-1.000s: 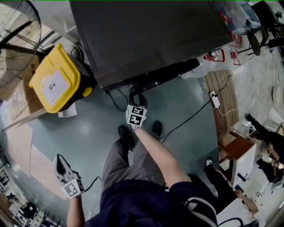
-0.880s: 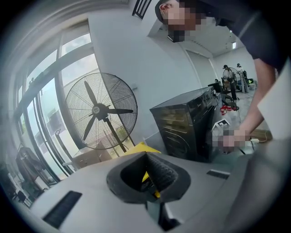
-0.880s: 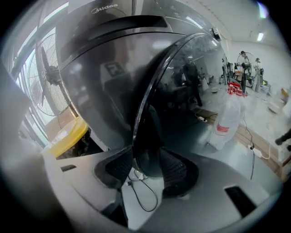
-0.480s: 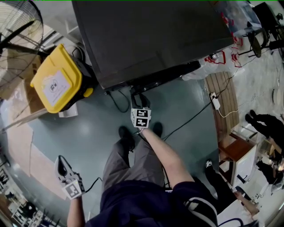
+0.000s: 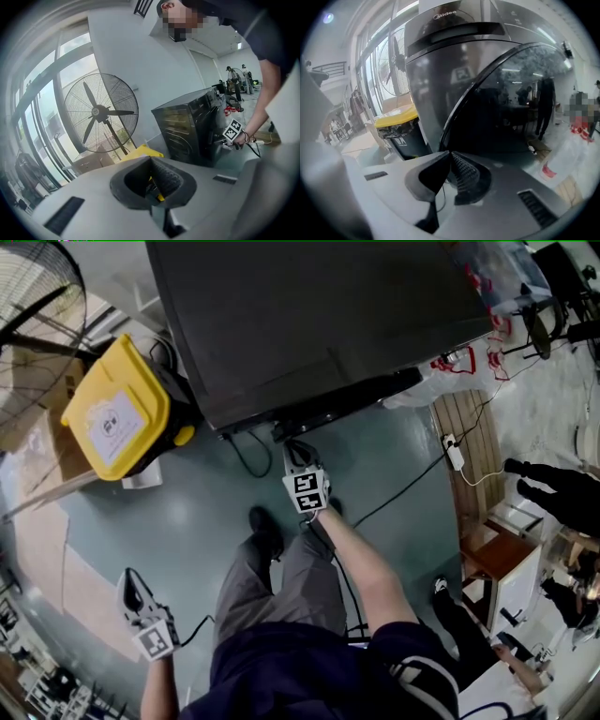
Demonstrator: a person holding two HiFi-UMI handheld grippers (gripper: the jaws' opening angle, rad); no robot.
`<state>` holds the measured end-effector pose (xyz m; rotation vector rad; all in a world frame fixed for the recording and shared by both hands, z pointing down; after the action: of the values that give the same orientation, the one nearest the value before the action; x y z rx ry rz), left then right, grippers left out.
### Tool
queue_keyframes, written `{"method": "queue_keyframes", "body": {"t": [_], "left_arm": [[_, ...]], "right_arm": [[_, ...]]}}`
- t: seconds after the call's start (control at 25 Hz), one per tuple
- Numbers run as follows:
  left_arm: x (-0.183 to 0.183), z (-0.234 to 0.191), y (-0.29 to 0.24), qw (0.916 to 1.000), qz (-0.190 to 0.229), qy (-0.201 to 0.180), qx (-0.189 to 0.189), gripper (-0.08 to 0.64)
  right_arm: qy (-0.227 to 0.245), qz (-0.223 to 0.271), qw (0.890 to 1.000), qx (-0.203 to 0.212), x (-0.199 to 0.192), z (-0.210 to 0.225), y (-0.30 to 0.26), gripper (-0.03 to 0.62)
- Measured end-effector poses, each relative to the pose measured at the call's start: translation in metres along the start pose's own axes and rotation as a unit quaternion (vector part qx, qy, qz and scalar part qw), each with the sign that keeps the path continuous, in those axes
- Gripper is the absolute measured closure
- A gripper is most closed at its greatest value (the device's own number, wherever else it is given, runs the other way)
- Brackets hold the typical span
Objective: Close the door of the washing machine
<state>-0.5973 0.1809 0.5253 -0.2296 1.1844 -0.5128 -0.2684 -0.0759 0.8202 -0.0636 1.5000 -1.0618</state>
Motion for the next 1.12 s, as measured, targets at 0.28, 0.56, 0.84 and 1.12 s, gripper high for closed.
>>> {"method": "queue_keyframes", "body": {"t": [0.28, 0.56, 0.84, 1.12], "left_arm": [[-0.001, -0.002, 0.000, 1.0000, -0.001, -0.005, 0.005, 0.540], [-0.002, 0.000, 0.001, 1.0000, 0.000, -0.008, 0.005, 0.540], [0.021, 0.024, -0.001, 0.9990, 0.038, -0.009, -0.019, 0.540], [0.054, 0.062, -0.007, 0.9941, 0.083, 0.004, -0.070, 0.540]], "right_arm": [[-0.006, 0.000, 1.000, -0.013, 0.002, 0.000, -0.006, 0.561], [-0.003, -0.005, 1.000, -0.018, 0.000, -0.001, -0.007, 0.561], [0.015, -0.008, 1.000, -0.021, 0.002, 0.008, -0.001, 0.560], [0.034, 0.011, 0.999, -0.029, 0.023, 0.012, 0.025, 0.560]]}}
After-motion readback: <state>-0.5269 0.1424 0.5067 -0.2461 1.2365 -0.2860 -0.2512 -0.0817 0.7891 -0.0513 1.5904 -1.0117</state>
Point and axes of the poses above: the fingertips, and each gripper's own axes: y backward along the fingers, z to its right, x out of its top, the point moved 1 cm from there along y, backward along the fingers, and after that the axes turned 2 degrees about -y, right-handed, at the moved point
